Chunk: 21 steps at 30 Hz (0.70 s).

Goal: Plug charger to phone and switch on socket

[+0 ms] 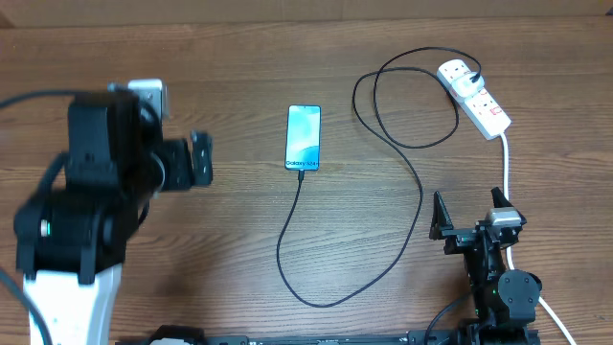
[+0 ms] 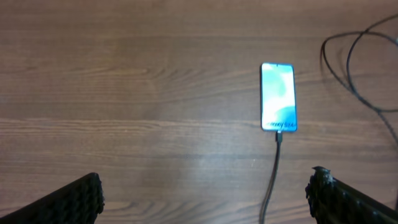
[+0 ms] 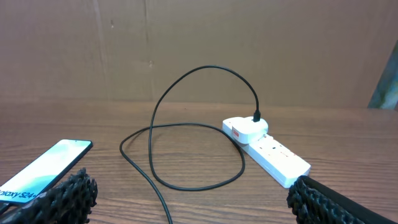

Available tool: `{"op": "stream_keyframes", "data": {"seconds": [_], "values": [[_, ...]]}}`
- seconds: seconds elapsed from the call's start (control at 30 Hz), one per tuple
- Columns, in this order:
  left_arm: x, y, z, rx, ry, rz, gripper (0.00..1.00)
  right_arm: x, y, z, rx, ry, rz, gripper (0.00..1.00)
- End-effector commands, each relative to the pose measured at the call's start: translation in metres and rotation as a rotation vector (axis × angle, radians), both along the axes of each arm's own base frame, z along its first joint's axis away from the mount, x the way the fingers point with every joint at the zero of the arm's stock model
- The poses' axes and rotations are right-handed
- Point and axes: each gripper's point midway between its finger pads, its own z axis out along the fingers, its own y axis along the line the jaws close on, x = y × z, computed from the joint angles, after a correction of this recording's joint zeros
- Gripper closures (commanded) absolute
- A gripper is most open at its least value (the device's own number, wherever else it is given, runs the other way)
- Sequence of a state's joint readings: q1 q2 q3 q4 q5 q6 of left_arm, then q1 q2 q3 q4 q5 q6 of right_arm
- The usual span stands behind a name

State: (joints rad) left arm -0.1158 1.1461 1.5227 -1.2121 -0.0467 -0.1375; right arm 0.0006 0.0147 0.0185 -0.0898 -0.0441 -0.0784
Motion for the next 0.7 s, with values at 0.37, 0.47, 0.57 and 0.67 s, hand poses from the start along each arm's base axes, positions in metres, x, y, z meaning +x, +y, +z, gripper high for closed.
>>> {"op": "stream_keyframes", "data": {"seconds": [0.37, 0.47, 0.57, 0.67], "values": [[-0.041, 0.016, -0.064, 0.055, -0.13, -0.005, 0.0, 0.0, 0.0, -0.001, -0.005, -0.008, -0.002, 0.0], [-0.047, 0.027, -0.075, 0.056, -0.154, 0.042, 0.0, 0.0, 0.0, -0.001, -0.005, -0.008, -0.002, 0.0], [-0.054, 0.037, -0.091, 0.058, -0.175, 0.086, 0.0, 0.0, 0.0, -0.001, -0.005, -0.008, -0.002, 0.0], [-0.062, 0.042, -0.105, 0.059, -0.201, 0.108, 0.0, 0.0, 0.0, -0.001, -0.005, -0.008, -0.002, 0.0]]}}
